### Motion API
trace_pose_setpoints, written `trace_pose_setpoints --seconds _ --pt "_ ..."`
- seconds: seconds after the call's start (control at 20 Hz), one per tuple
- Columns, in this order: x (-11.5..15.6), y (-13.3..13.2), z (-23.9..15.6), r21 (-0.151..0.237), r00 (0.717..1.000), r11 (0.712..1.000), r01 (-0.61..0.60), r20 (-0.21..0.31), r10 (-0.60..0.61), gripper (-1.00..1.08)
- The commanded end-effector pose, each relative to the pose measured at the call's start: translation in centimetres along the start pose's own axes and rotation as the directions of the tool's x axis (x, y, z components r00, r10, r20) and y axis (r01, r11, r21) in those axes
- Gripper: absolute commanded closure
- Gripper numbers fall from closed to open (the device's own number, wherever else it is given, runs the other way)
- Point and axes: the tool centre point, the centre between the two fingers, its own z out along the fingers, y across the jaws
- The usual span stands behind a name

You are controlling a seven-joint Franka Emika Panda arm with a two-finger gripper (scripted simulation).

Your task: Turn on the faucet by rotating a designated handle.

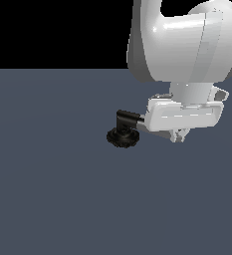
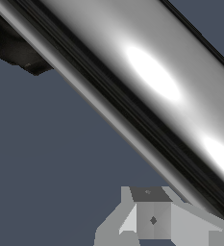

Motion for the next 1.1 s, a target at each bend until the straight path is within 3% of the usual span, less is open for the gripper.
trace_pose_setpoints --seconds 0.0,1.05 --pt "1.6 -0.1 0.0 -0.003 1.000 1.000 0.020 -0.007 -0.020 1.08" --pt "6.6 4.9 -0.2 -0.005 1.000 1.000 0.012 -0.010 -0.012 1.08"
